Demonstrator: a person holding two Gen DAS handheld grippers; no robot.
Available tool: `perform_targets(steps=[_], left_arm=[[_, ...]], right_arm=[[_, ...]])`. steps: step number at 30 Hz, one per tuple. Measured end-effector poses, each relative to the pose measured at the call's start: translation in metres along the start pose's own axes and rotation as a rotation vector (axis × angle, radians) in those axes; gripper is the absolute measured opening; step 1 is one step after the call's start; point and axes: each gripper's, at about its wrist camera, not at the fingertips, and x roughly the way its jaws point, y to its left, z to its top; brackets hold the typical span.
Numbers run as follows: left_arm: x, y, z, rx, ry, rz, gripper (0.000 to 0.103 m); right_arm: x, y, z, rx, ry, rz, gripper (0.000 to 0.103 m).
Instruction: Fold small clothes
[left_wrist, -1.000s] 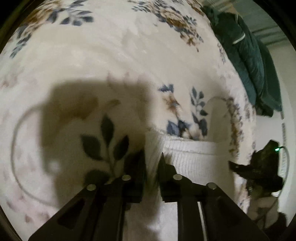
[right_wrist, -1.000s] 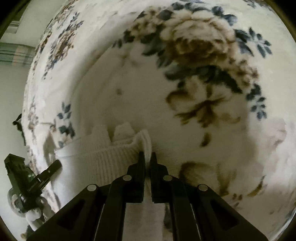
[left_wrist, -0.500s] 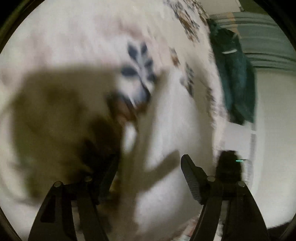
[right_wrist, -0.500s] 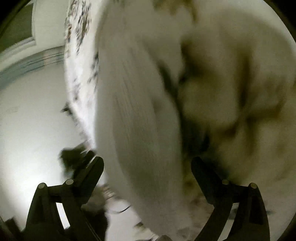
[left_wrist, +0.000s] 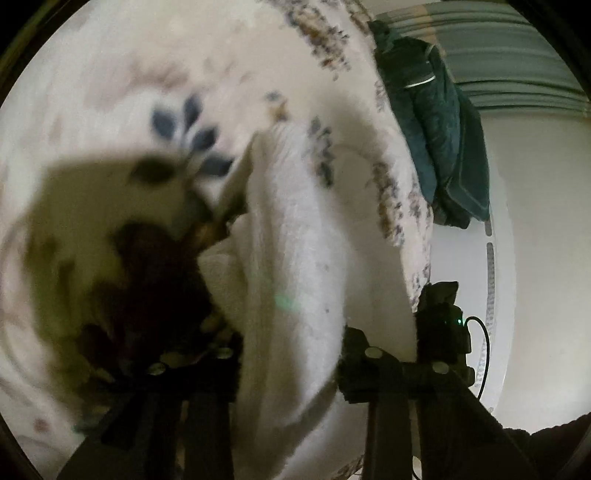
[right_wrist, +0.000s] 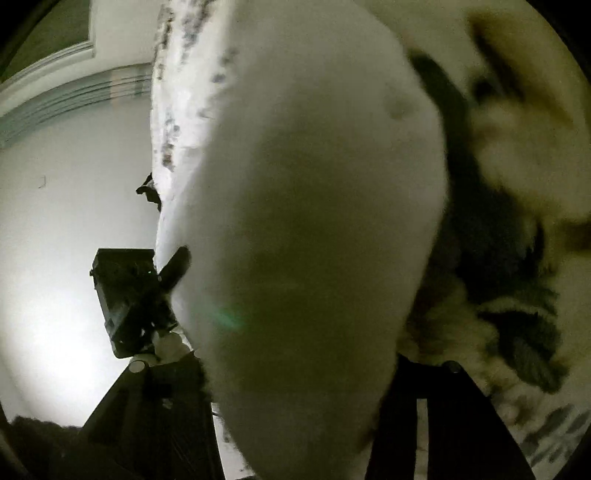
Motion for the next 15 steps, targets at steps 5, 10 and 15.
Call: perform_targets(steps=[5,10,15], left_arm=[[-0.03,-0.053,0.066,0.096,-0.068,-0.022,0.027],[-0.042,-0.092,0.166,0.187,-0.155,-0.028,0.028],[-0.022,-0.092,0.277,0.227,-0.236,-0.015,0.028]], right_arm=[[-0.033,0.067,0.043,-0.083,-0.085,0.039,0.047],[-0.061,0.13,0.129,-0.165,-0.188,0.05,0.047],[-0.062,0.164,0.242,-0.214,-0.25,0.046,0.047]])
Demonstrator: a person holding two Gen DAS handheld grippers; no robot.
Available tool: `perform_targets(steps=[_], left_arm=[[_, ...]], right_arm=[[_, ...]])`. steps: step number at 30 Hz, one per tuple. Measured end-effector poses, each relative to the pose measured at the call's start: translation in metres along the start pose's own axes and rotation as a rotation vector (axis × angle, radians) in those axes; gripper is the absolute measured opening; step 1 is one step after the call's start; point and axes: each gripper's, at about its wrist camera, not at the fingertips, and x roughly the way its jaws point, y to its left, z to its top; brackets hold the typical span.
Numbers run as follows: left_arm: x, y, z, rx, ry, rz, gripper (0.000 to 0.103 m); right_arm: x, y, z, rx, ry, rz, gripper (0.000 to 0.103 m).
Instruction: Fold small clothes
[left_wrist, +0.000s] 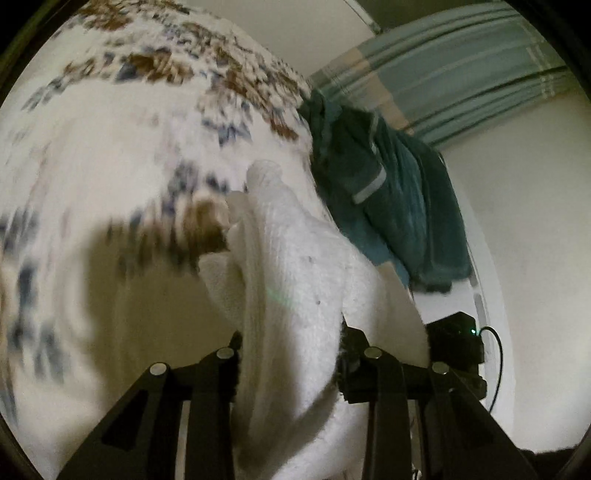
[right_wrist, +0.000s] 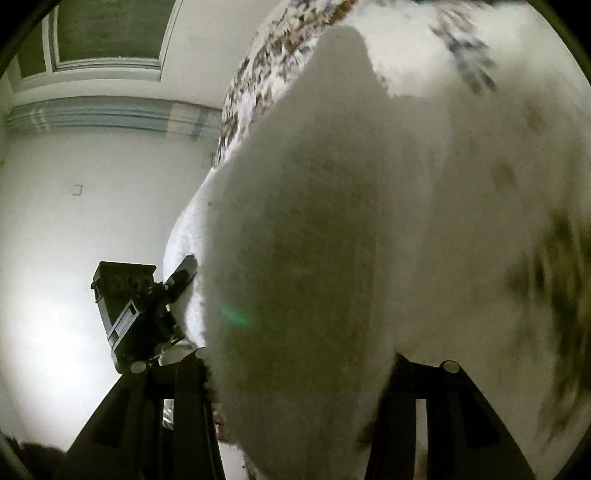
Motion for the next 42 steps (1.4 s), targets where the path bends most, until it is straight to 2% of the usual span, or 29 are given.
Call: perform_targets(steps=[3,7,11,12,13,15,17,19,20,21,22,23,24,25,27,32,35,42], left_arm=[[0.041,0.029,0.038,-0.004,0.0,0.026,0.028],[0.101,0.072,0.056,-0.016,0.091,0.09,0.028],[0.123,0.088,0.057,-0.005,0.137,0.129,0.032],[0.124,0.089,0.056,-0.005,0.14,0.136,0.036],[0.122,0.089,0.054,-0.004,0.145,0.153,0.045],[0.116,0.089,0.048,-0.011,0.143,0.215,0.052],[0.107,0.088,0.039,-0.016,0.131,0.28,0.065],[0.097,0.082,0.032,0.005,0.097,0.382,0.068],[0.089,0.074,0.026,0.04,0.061,0.437,0.069],[0.081,0.061,0.017,0.097,0.026,0.539,0.077],[0.078,0.055,0.013,0.127,0.017,0.599,0.09],[0.073,0.045,0.004,0.165,0.002,0.674,0.095],[0.069,0.038,-0.002,0.186,-0.011,0.711,0.1],[0.064,0.031,-0.009,0.203,-0.022,0.735,0.102],[0.055,0.017,-0.02,0.22,-0.035,0.774,0.103],[0.034,-0.02,-0.039,0.24,-0.017,0.804,0.103],[0.014,-0.047,-0.048,0.268,-0.023,0.806,0.103],[-0.053,-0.12,-0.079,0.274,-0.061,0.78,0.103]], right_arm=[[0.029,-0.016,0.05,0.007,0.01,-0.029,0.047],[0.061,-0.055,0.094,0.04,0.05,-0.112,0.047],[0.075,-0.079,0.105,0.074,0.078,-0.133,0.05],[0.076,-0.081,0.104,0.076,0.083,-0.136,0.056],[0.073,-0.081,0.099,0.068,0.091,-0.165,0.063],[0.072,-0.078,0.095,0.061,0.109,-0.22,0.069],[0.066,-0.064,0.088,0.025,0.096,-0.306,0.075],[0.061,-0.045,0.078,-0.031,0.063,-0.49,0.099],[0.053,-0.038,0.069,-0.068,0.034,-0.573,0.101],[0.049,-0.026,0.06,-0.103,0.005,-0.655,0.102],[0.049,-0.012,0.052,-0.136,-0.017,-0.737,0.103],[0.045,-0.004,0.039,-0.158,-0.037,-0.799,0.103],[0.041,0.004,0.038,-0.173,-0.062,-0.856,0.103],[0.039,0.015,0.028,-0.201,-0.089,-0.932,0.103],[0.03,0.032,0.018,-0.225,-0.123,-1.011,0.103],[-0.015,0.064,-0.033,-0.219,-0.195,-1.082,0.103],[-0.037,0.093,-0.044,-0.211,-0.22,-1.086,0.103],[-0.103,0.177,-0.103,-0.227,-0.303,-1.062,0.103]])
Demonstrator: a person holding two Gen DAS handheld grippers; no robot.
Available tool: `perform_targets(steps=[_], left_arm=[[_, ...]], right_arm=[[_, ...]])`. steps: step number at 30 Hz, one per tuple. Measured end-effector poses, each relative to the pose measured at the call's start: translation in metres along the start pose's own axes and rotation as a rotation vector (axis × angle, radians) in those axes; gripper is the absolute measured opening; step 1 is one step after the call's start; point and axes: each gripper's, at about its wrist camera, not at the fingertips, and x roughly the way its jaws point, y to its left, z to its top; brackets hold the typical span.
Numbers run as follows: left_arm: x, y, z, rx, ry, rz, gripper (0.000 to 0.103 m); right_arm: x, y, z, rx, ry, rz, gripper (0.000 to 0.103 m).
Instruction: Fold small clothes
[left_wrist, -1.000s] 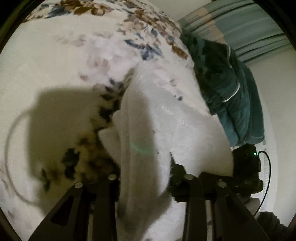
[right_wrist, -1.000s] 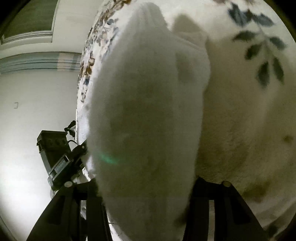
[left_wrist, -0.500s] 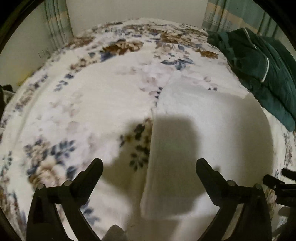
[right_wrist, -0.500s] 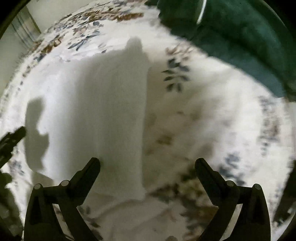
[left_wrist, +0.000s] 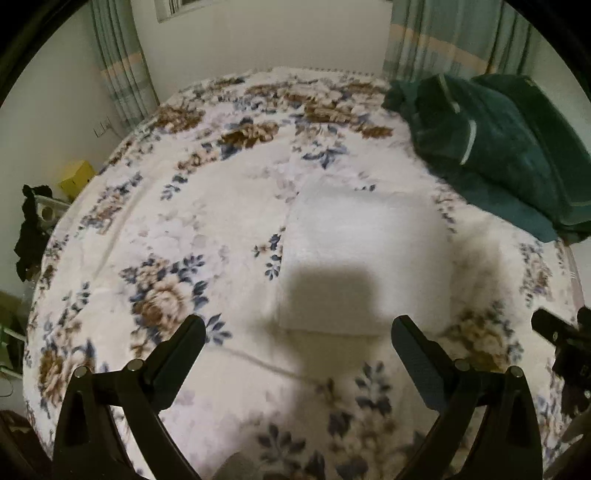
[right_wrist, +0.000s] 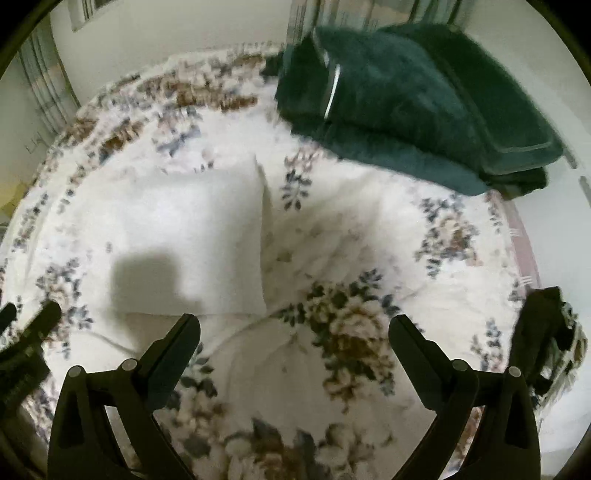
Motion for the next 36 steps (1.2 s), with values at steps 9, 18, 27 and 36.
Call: perform_targets(steps=[9,18,27,36], left_arm=[[-0.15,-0.008,-0.024,0.014,-0.094,0.002,0.103],[-0.294,-0.002,-0.052,0.021,-0.216,-0.001,0.103],[-0.385,0.003,-0.081,0.001,-0.275,-0.012,0.103],[-0.442,0.0,-0.102,-0.002,-0.333,-0.019,0.103]], right_arm=[[-0.177,-0.026,-0.045,-0.009,-0.149,-0.016,0.103],[-0.342,-0.059,-0.107,0.007,-0.279,0.009,0.103],[-0.462,-0.084,-0.167,0.017,-0.358,0.049,0.103],[-0.541,-0.102,-0.203,-0.006,-0.434,0.063,0.103]])
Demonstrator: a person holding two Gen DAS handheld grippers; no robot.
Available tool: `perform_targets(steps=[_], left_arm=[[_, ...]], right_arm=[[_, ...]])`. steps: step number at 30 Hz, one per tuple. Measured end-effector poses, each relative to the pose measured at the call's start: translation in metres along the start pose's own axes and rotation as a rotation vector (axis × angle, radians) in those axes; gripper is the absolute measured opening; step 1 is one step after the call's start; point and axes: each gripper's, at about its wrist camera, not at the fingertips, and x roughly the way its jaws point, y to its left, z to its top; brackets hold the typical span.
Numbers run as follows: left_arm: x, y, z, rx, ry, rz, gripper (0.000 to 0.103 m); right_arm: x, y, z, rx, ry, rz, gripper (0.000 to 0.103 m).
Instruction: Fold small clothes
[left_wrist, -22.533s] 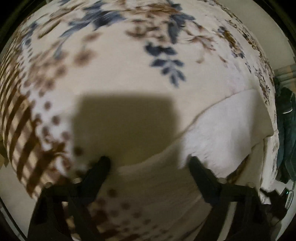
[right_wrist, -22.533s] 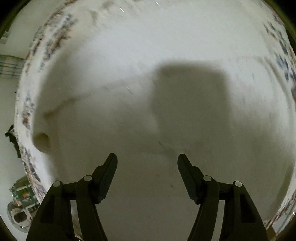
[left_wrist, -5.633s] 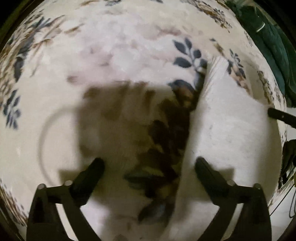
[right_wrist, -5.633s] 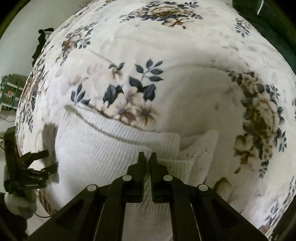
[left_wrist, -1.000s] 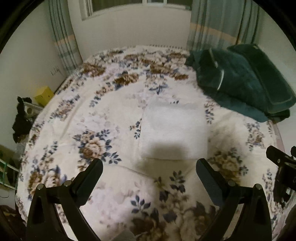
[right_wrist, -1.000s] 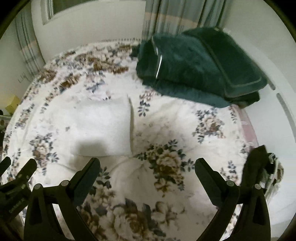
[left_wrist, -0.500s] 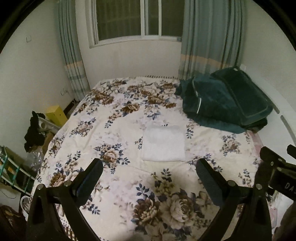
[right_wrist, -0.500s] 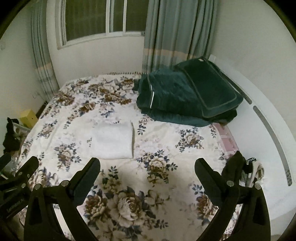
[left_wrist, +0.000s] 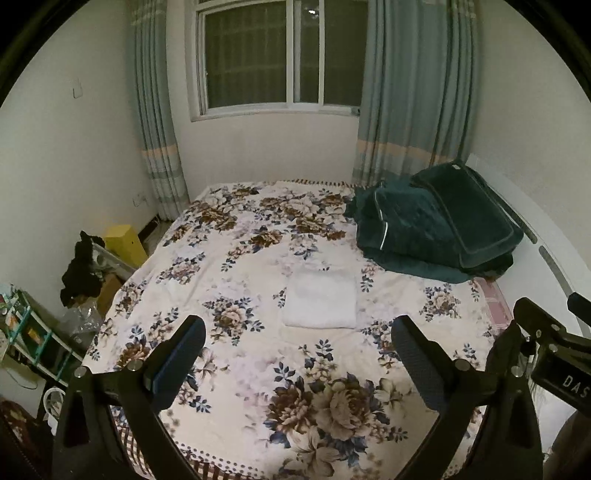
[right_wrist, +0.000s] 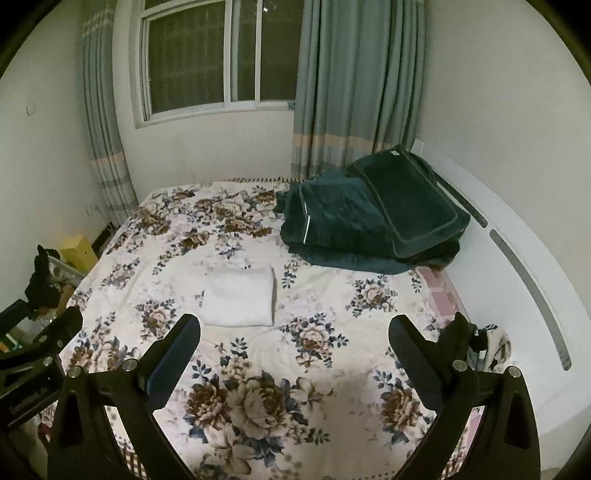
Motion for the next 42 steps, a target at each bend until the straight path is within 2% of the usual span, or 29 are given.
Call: perform_targets(steps=[6,10,18,42], left_arm=[[-0.024,-0.003,-0.002,0.004,-0.028,0.001,0.103],[-0.03,-0.003,-0.004,0.001,-0.02,0.011,0.103],[-0.033,-0.005,0.001,-0.008,0.018,0.043,0.103],[-0.038,-0.004,0.003,-0.021,0.006,0.062,0.103]], right_arm=[[-0.026,-0.006,0.011,-0.027,-0.043,0.01,0.103],[-0.034,-0.007,0.014,-0.039,-0.037,0.03,0.103],[-0.03,-0.008,0.026,-0.055,-0.018,0.06,0.103],[-0.024,-0.005,0.037,-0.065,-0.009,0.088,0.103]])
